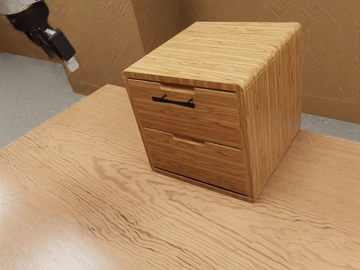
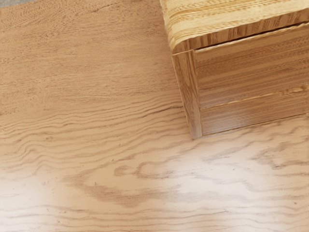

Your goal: Pull the drawer handle with one arm to open the drawer

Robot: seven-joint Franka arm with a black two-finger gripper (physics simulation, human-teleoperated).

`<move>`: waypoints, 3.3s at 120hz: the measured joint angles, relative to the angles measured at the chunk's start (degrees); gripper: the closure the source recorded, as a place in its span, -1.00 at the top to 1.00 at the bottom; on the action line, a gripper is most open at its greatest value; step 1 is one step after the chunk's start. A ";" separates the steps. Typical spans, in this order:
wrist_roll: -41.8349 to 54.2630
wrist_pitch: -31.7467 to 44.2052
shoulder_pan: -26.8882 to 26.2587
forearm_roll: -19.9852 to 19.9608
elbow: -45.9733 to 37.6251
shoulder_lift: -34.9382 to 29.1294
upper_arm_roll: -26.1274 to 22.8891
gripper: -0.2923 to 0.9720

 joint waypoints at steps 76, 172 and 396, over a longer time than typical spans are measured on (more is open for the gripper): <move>30.72 1.44 -1.35 2.00 -8.69 2.07 -9.34 0.50; 56.01 19.70 -2.31 1.83 -24.26 -2.28 -10.43 0.51; 64.70 23.45 -3.62 6.00 -26.10 -3.25 -18.18 0.51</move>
